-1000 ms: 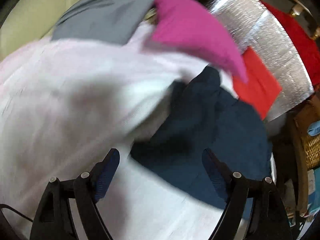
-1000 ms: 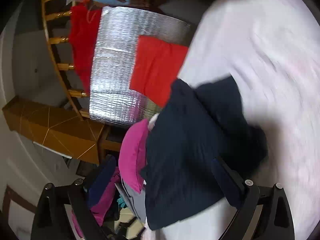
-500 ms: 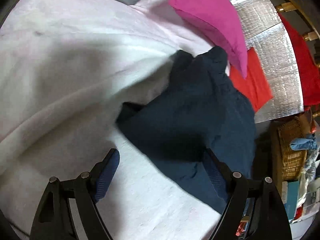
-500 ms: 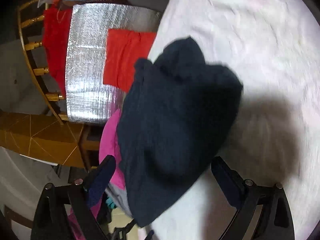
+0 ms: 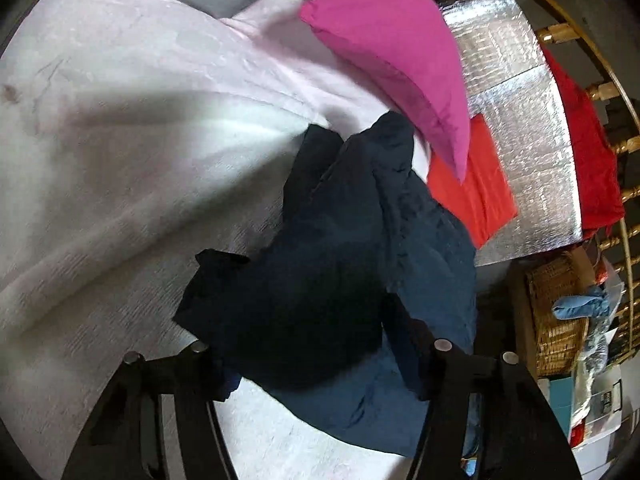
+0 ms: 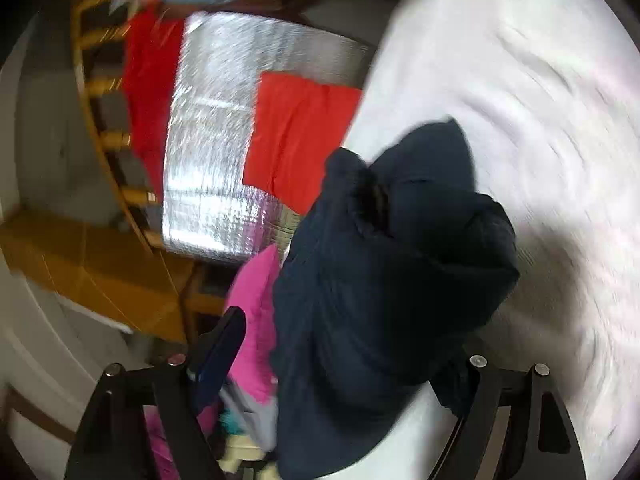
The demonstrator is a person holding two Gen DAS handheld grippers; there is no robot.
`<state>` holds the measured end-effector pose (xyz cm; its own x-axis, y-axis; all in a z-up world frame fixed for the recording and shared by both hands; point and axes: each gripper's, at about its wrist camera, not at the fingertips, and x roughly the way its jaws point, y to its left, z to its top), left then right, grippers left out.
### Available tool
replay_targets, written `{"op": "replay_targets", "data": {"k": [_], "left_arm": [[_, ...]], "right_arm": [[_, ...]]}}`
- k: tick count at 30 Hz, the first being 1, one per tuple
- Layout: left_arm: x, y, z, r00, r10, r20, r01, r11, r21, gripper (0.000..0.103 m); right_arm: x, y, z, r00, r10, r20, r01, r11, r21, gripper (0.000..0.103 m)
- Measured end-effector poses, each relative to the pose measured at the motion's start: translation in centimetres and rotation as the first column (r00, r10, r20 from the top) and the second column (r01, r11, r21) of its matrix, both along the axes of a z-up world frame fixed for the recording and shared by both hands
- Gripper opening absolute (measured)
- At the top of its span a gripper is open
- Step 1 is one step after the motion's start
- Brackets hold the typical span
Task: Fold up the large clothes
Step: 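Release the folded jacket with both tools and press the bundle down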
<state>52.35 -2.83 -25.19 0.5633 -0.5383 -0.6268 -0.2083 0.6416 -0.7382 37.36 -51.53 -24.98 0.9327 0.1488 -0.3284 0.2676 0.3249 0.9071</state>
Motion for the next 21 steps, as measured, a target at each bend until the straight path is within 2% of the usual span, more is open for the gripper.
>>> {"op": "replay_targets", "data": {"k": [1, 3, 4, 5, 7, 8, 10, 12, 15, 21], "left_arm": [[0.2, -0.1, -0.3, 1.0, -0.001, -0.014, 0.001, 1.0, -0.001, 0.072], [0.6, -0.2, -1.2, 0.999, -0.011, -0.035, 0.01, 1.0, -0.024, 0.072], [0.7, 0.0, -1.4, 1.0, -0.009, -0.03, 0.008, 0.999, -0.038, 0.071], [0.8, 0.1, -1.4, 1.0, -0.009, -0.027, 0.007, 0.999, -0.048, 0.068], [0.6, 0.4, -1.1, 1.0, -0.012, -0.013, 0.011, 0.999, -0.051, 0.048], [0.5, 0.5, -0.9, 1.0, -0.012, -0.007, 0.012, 0.999, -0.042, 0.045], [0.1, 0.6, -0.4, 1.0, -0.011, 0.013, 0.011, 1.0, -0.021, 0.034], [-0.2, 0.4, 0.2, 0.999, -0.009, 0.032, 0.01, 1.0, -0.002, 0.029], [-1.2, 0.7, 1.1, 0.999, -0.008, 0.049, 0.007, 1.0, 0.017, 0.025], [-3.5, 2.2, 1.7, 0.999, -0.005, 0.042, 0.003, 0.999, 0.034, 0.024]], "right_arm": [[1.0, 0.2, -0.6, 0.998, 0.013, -0.062, -0.015, 1.0, -0.027, 0.086], [1.7, 0.1, -1.7, 0.995, 0.015, -0.102, -0.018, 0.999, -0.033, 0.08], [1.9, 0.0, -1.8, 0.993, 0.015, -0.117, -0.02, 0.999, -0.04, 0.066], [2.0, -0.1, -1.9, 0.992, 0.016, -0.124, -0.022, 0.999, -0.042, 0.054], [1.9, -0.2, -1.5, 0.993, 0.012, -0.113, -0.018, 0.999, -0.048, 0.044], [1.8, 0.1, -1.0, 0.993, 0.012, -0.116, -0.02, 0.997, -0.074, 0.041], [1.6, 0.8, -0.1, 0.993, 0.009, -0.121, -0.025, 0.992, -0.127, 0.037], [1.1, 1.2, 0.3, 0.993, 0.006, -0.116, -0.02, 0.992, -0.122, 0.035], [0.0, 1.5, 0.5, 0.993, 0.004, -0.12, -0.018, 0.993, -0.117, 0.033], [-2.6, 2.5, 0.8, 0.989, 0.031, -0.145, -0.045, 0.995, -0.09, 0.033]]}}
